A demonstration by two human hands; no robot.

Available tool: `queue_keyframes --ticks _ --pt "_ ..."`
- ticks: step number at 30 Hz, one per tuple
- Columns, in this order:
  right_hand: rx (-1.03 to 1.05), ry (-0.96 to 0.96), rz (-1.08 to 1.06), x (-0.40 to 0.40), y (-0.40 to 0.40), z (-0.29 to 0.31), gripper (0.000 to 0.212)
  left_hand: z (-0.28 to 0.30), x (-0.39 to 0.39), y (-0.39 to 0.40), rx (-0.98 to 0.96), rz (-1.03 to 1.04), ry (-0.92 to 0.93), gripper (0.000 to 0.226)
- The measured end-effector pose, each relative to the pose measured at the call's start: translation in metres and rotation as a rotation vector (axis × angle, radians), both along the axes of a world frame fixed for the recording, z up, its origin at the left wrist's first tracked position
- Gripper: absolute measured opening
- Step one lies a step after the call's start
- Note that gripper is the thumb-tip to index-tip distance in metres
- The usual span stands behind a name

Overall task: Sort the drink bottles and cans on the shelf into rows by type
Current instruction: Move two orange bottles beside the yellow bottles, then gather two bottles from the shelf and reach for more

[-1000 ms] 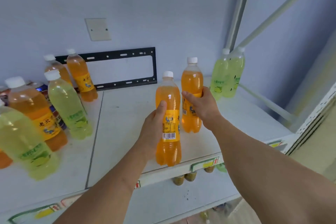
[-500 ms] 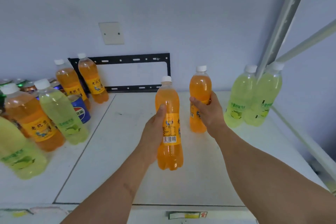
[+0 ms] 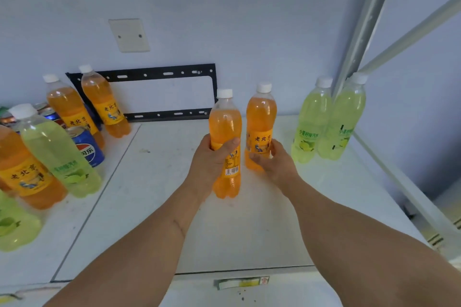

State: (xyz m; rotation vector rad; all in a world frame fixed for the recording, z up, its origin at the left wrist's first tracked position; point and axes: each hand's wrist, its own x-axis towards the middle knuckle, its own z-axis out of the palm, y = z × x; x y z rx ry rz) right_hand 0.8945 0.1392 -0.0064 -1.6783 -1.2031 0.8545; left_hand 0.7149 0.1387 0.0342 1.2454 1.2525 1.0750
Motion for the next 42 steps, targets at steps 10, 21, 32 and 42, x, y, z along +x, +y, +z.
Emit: queue_keyframes --ticks 10,21,32,42 --pt "-0.276 -0.917 0.168 0.004 -0.049 0.000 0.043 -0.004 0.002 0.035 0.093 -0.047 0.074 0.061" --pt "-0.261 -0.968 0.250 -0.019 -0.067 0.001 0.046 -0.012 -0.010 0.048 0.082 -0.114 0.128 0.071" --pt "-0.076 -1.262 0.488 -0.094 -0.103 0.018 0.040 -0.036 -0.130 -0.068 0.621 -0.070 1.508 0.042" --pt "0.269 -1.259 0.719 -0.236 -0.170 0.038 0.034 -0.016 -0.255 -0.201 0.662 0.043 1.756 0.032"
